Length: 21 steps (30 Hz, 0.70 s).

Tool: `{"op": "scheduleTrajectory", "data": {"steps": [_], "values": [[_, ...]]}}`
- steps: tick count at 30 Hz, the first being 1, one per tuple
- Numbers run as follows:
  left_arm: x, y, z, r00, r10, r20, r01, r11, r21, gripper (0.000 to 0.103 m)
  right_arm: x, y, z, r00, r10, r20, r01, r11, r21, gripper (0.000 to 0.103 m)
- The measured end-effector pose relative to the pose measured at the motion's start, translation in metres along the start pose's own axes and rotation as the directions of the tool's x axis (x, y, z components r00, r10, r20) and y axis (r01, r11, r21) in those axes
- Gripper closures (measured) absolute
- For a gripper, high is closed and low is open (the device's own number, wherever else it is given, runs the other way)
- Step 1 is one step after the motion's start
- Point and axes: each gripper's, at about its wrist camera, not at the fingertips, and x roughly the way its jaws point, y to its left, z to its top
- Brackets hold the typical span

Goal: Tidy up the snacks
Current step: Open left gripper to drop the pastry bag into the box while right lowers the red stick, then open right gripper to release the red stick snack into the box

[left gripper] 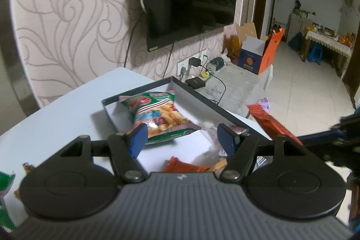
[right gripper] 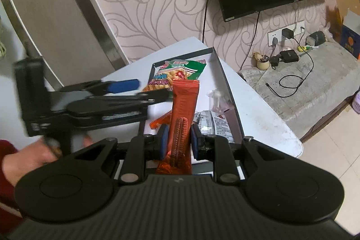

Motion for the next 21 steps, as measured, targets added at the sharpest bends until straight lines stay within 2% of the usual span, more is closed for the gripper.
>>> {"op": "scheduleTrajectory", "data": {"steps": [9,16,21], "values": [[-0.033,0.031,-0.017,0.996,0.092,0.001,-0.092,0.994,-0.06,0.033,0.05,0.008,0.019,0.998,-0.033,-0.046,0.028,0.993,-0.115,0.078],[-0.051,0.057,-0.026,0.984,0.179,-0.013,-0.179,0.977,-0.114,0.033,0.086,0.008,0.032,0.997,-0.042,-0.066,0.032,0.989,-0.143,0.078],[-0.056,0.065,-0.03,0.978,0.207,-0.025,-0.209,0.97,-0.128,0.033,0.102,0.007,0.035,0.996,-0.052,-0.077,0.041,0.989,-0.139,0.078]]}}
